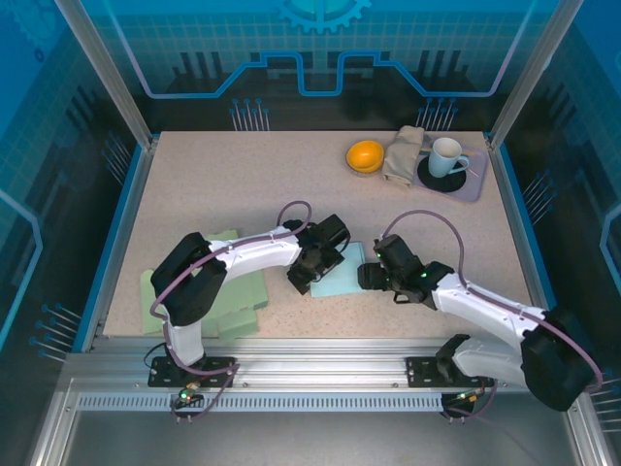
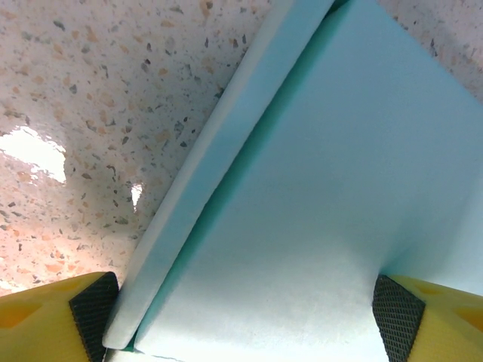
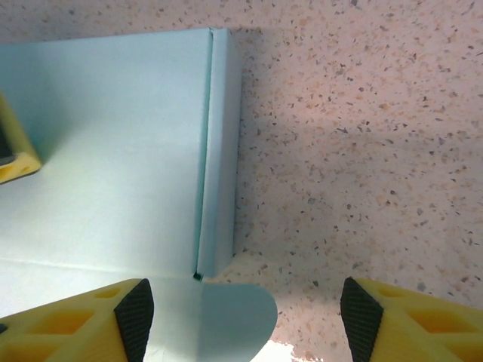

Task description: Fold the paper box

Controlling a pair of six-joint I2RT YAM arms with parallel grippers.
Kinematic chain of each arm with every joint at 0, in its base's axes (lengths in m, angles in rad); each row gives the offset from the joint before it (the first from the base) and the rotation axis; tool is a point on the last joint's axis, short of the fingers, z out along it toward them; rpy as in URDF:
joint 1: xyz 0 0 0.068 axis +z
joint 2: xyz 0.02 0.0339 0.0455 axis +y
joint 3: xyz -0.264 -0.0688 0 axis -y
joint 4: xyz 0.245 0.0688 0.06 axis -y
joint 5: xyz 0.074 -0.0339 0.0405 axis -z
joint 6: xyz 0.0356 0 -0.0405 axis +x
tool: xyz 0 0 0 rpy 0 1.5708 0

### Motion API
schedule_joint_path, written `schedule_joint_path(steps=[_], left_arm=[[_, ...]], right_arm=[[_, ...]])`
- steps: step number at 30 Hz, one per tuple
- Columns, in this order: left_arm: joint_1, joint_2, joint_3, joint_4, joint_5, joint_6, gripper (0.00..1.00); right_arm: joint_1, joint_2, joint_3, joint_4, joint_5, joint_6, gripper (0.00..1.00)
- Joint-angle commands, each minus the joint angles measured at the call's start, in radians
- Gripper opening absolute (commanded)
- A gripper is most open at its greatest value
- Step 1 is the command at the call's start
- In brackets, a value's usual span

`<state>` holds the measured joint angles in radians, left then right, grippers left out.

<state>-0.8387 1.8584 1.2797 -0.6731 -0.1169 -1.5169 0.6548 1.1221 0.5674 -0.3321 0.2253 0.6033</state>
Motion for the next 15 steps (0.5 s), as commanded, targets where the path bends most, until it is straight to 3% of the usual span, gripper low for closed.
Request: schedule_joint_path(steps=[1,9,15], left_arm=[[0.012,0.038,-0.036,-0.039,-0.047,0.004,0.90],[0.014,0.041,-0.037,-0.031,-0.047,0.007,0.88],[0.014,0.045,-0.033,-0.022,-0.048,0.010,0.87]], right_arm=[[0.014,-0.031,-0.031,-0.025,-0.022,-0.009,0.67],[0.005,0.027,-0.088,0.129,-0.119,-0.002,0.62],[0.004,0.039,-0.113,0.218,-0.176,0.020,0.46]])
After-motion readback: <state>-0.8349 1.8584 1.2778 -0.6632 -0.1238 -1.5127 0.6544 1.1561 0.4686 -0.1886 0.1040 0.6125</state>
